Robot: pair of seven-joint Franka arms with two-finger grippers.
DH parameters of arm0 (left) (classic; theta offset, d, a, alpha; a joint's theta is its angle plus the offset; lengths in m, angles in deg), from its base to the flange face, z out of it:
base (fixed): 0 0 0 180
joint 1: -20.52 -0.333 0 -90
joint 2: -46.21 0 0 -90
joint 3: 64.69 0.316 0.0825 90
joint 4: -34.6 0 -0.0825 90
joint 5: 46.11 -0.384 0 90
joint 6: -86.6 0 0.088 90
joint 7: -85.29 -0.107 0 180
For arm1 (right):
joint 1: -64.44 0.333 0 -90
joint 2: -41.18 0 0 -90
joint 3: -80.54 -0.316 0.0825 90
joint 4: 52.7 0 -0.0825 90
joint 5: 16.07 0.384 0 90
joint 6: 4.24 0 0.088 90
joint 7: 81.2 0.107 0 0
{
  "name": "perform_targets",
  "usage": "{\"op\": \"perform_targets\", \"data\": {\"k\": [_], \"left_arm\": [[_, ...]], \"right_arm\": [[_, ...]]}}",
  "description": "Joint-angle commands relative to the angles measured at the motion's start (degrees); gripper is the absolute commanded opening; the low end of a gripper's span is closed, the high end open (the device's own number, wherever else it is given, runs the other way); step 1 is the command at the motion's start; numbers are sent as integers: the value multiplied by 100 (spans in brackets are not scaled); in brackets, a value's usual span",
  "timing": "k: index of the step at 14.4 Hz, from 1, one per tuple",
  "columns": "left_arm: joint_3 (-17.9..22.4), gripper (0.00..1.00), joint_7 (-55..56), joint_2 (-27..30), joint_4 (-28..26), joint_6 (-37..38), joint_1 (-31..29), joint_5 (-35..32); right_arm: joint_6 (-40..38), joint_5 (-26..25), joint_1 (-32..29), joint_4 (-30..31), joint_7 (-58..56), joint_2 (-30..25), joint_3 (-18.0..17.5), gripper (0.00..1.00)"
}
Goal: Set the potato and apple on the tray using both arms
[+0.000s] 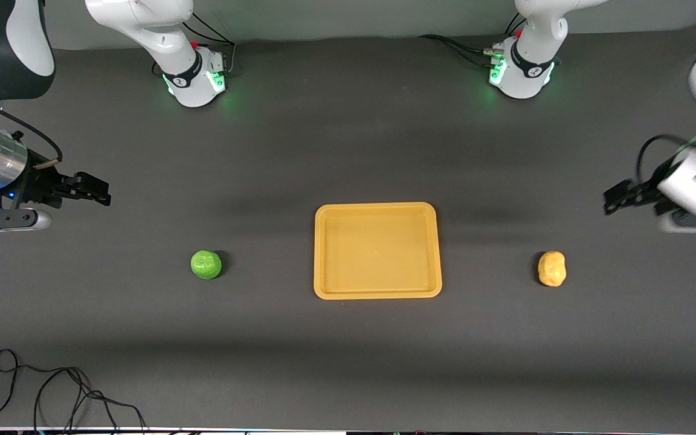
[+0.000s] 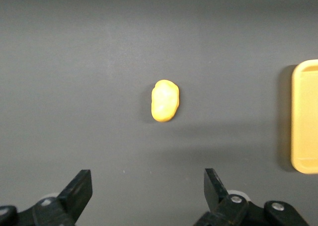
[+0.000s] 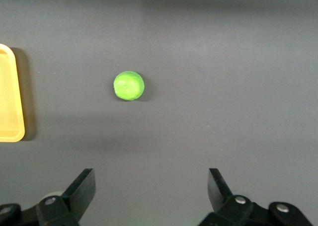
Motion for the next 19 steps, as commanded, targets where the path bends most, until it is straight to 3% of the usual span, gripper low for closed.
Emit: {"op": "perform_targets", "data": {"k": [1,6,9,13,18,19], "left_arm": [[32,100,27,-490,-92,-577,114,-169],[41,100,114,-1632,-84,-1710,149,-195],[50,100,386,-2151,-110,-2318,167,-554],[49,100,501,-2556,-119,-2705,167,-740],[67,100,791,-2741,-207,-3040,307,-749],[76,95,800,-2750,-207,-3049,325,-810]], "right_arm": [[244,-1,268,-45,6,262,23,100],[1114,-1,356,385,-29,684,23,100],[1815,-1,461,692,-29,1009,23,100],[3468,8,602,1597,14,1492,23,100],[4094,8,663,1669,426,2336,23,100],[4147,8,742,1704,515,2389,32,100]]}}
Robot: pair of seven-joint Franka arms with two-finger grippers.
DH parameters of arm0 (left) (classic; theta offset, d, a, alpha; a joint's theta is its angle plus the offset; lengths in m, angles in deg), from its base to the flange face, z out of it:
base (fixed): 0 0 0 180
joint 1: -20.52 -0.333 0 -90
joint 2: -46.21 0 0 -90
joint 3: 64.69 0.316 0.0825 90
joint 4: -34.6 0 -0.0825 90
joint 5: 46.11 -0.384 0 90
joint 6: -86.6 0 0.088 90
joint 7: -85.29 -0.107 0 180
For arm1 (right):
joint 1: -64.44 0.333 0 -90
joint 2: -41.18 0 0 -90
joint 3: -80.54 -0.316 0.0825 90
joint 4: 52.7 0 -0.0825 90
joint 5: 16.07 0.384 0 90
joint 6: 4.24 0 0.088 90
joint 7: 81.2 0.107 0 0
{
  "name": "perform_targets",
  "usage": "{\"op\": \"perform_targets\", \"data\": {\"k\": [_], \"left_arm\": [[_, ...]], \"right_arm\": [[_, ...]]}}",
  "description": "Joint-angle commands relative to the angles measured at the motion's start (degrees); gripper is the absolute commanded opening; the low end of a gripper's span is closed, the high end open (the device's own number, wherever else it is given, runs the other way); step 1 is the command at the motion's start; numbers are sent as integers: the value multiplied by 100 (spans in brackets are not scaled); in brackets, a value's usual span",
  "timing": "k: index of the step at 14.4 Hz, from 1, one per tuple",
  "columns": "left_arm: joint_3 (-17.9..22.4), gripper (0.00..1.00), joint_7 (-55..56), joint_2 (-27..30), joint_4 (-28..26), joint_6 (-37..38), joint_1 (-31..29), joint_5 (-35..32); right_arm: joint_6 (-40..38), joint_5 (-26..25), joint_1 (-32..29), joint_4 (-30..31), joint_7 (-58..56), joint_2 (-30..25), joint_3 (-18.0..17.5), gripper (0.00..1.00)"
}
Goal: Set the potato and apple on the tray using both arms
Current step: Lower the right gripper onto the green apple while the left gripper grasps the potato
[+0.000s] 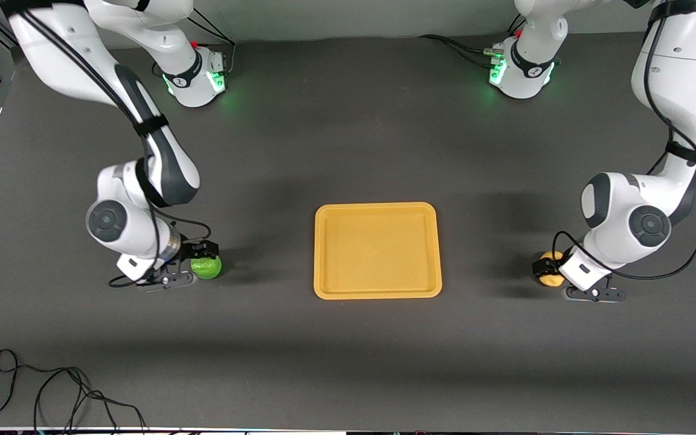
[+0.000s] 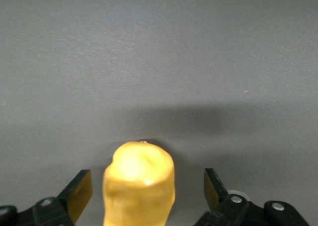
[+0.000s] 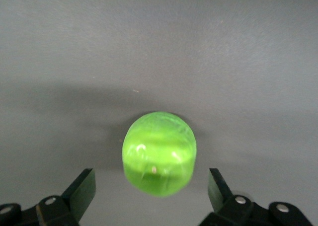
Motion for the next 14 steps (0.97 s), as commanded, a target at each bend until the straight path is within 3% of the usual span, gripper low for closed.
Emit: {"op": "perform_targets", "data": {"k": [1,6,9,11,14], "left_arm": [[75,91,206,26,-64,-90,103,-202],[93,74,319,-36,-64,-81,156,-342],[84,62,942,-97,-64,-81,235,-886],[84,54,1014,-124,-56,-73,226,-949],[75,44,1032,-106,-12,6,226,-949]], "right_arm": [[141,8,181,1,375,103,40,100],[132,-62,190,2,447,120,58,100],[167,-71,182,-16,447,234,84,99],[316,-71,181,-16,447,313,84,85],[308,-80,173,-25,438,314,93,46]]}}
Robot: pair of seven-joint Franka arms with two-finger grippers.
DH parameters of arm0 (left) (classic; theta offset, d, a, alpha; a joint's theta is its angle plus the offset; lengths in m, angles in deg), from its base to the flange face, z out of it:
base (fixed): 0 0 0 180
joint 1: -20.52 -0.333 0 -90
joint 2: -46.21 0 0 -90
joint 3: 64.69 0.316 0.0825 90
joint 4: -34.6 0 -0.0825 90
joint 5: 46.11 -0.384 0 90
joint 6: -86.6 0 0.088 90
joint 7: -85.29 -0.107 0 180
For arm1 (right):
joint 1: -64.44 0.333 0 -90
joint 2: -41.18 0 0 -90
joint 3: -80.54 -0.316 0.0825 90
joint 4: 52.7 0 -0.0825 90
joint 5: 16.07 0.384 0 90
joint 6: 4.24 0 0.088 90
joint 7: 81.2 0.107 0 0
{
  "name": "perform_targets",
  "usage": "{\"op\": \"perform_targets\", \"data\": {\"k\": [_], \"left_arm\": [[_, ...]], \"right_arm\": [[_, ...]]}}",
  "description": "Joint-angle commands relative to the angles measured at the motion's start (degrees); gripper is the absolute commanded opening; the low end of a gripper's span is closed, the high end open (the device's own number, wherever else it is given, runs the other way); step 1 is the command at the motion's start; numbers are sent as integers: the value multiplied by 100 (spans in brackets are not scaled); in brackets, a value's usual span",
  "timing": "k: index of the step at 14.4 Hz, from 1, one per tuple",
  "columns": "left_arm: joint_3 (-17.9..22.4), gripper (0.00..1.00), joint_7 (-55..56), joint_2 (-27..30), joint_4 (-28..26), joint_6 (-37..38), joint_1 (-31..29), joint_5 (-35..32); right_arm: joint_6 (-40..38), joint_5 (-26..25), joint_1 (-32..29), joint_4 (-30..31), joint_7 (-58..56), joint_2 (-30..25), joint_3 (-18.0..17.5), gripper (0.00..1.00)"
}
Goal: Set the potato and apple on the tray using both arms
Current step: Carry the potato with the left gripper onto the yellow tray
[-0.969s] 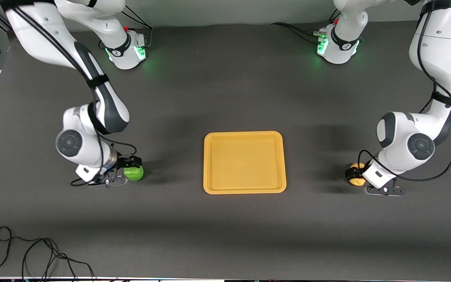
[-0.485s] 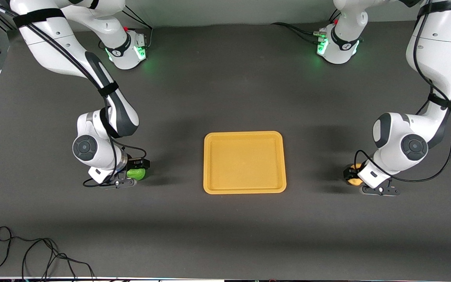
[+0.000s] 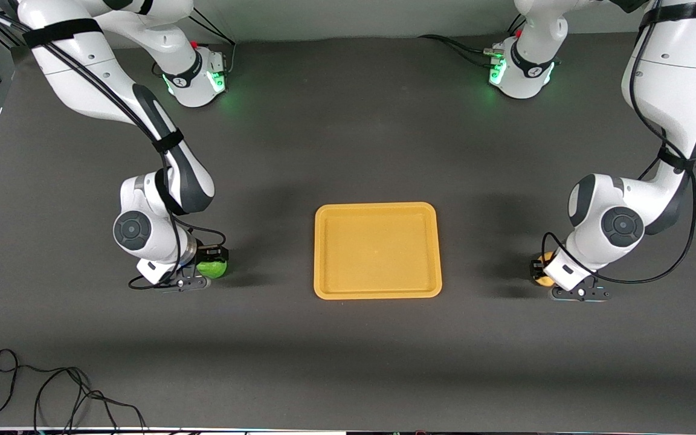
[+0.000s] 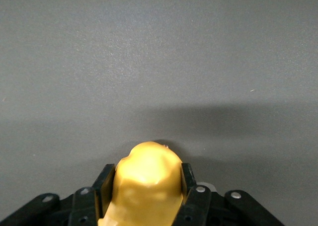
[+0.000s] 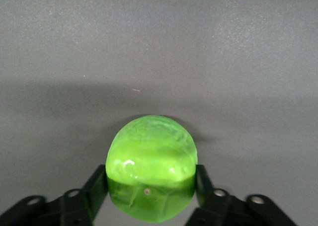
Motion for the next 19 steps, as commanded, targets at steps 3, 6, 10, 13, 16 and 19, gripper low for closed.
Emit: {"op": "perform_targets", "data": {"k": [3,6,10,13,16,19], "left_arm": [[22,40,234,180,13,290,79,-68],[-302,40,540,401,827,1894,167,125],[-795,40,1435,287,1787,2953,394,434],[-796,40,2542,173,2131,3140,895,854],[-796,38,3465,-37,2193,3035,1343,882],[-787,36,4152,-607,2491,2851,1879,856]], "right_arm": [[39,-66,49,-13,133,-22,36,25],[-5,-66,40,-21,107,-137,36,24],[-303,-66,32,-21,45,-295,88,24],[-732,-66,32,-47,54,-610,89,24],[-1750,-57,40,-336,45,-1076,62,24],[-2824,-13,84,-1109,-7,-1174,-25,24]]}}
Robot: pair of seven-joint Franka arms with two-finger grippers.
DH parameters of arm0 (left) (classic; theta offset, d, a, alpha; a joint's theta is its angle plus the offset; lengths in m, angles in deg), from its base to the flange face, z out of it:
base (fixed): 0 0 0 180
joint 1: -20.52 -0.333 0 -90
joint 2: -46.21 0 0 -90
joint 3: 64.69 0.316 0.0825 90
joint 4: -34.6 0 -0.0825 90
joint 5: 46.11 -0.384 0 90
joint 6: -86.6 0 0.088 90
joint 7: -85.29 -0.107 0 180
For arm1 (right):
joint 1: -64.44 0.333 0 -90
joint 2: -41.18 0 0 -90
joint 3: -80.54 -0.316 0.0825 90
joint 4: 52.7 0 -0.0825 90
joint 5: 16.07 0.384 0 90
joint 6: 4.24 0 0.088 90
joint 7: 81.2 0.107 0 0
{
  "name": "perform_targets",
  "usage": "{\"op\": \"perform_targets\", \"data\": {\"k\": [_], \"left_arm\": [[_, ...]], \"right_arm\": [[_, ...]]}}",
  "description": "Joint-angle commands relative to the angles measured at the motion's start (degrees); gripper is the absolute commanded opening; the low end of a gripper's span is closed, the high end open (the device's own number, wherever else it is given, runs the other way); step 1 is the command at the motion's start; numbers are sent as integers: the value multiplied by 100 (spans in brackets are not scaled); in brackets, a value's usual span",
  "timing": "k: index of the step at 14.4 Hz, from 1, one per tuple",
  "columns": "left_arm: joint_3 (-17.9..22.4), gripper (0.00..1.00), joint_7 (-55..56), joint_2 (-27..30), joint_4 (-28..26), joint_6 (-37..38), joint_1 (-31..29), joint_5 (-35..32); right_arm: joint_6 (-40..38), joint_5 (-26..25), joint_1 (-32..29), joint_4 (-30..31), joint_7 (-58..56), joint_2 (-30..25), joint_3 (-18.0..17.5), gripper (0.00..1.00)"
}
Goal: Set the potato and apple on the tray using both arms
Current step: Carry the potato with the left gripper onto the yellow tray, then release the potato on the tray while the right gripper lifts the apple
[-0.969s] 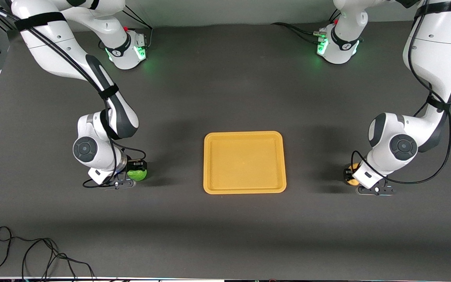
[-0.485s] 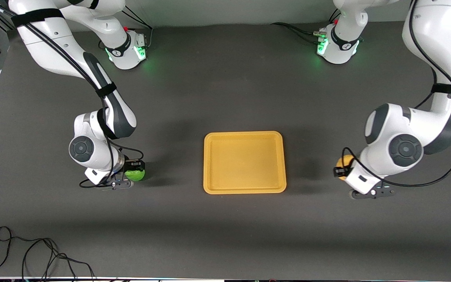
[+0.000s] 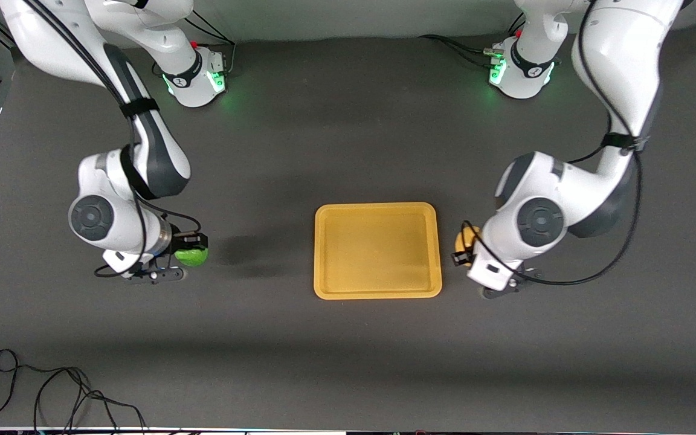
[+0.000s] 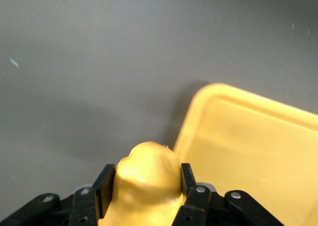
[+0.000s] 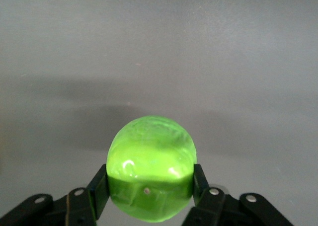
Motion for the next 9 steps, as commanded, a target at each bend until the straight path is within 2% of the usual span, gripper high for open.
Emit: {"op": "perform_targets", "data": {"k": [1,2,4,7,9], "left_arm": [[102,36,697,-730,556,-263,526,-10],[137,36,952,-880,575,-474,676,-36],[172,43,1235,-1091,548,-782,800,-168],[190,43,1245,-1259,531,-801,888,-212],[190,47,1236,-1268,522,-801,862,-344]], "right_arm": [[-692,7,155,-569,-84,-84,-39,24],[-737,8,234,-605,-94,-145,-39,24],[-790,16,410,-631,-50,-277,-39,24],[-781,34,481,-789,-24,-216,-39,24],[-729,453,499,-816,11,-180,-39,24]]}}
